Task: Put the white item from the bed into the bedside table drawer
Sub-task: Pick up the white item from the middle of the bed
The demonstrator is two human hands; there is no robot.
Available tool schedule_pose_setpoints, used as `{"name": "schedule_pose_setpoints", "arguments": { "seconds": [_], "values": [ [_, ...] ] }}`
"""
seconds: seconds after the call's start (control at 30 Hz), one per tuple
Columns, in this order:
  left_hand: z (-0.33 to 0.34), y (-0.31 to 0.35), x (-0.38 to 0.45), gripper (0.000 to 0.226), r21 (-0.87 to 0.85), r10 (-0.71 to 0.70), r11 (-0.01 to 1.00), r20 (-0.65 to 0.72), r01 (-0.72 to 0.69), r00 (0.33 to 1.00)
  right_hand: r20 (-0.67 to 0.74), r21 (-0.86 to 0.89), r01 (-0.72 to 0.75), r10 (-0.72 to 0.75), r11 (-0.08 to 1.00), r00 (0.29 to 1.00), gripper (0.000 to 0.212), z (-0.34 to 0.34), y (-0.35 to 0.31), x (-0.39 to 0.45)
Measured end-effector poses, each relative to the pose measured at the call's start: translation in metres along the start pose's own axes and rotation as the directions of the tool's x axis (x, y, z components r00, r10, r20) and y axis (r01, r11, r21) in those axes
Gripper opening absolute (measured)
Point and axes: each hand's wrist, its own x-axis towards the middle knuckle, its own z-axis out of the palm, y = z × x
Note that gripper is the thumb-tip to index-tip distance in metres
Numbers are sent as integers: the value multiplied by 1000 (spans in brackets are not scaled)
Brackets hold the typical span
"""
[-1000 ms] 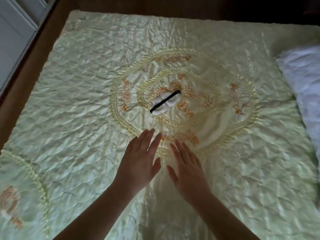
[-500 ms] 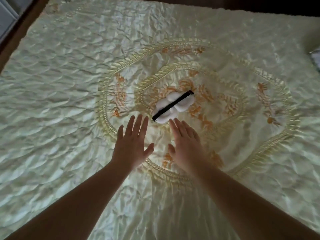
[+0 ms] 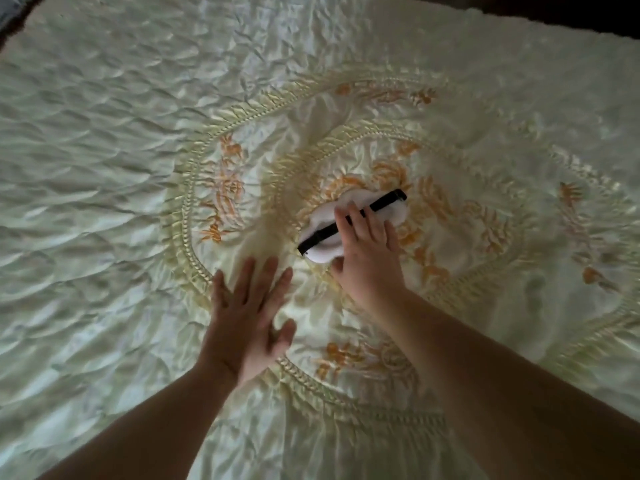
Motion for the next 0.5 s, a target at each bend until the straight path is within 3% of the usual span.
{"name": "schedule_pose_setpoints", "arguments": {
  "seconds": [0.13, 0.33, 0.5],
  "values": [
    [-1, -1, 2, 75, 7, 4, 1000, -17, -4, 1000, -16, 57, 0, 1, 998, 1000, 65, 4, 5, 11],
    [-5, 0, -1, 74, -1, 11, 1000, -36, -11, 999, 8, 309, 50, -56, 950, 998, 51, -3, -10, -8],
    [-9, 2, -2, 68, 47, 9, 999, 26, -10, 1000, -89, 558, 139, -107, 818, 990, 39, -17, -21, -66]
  ]
}}
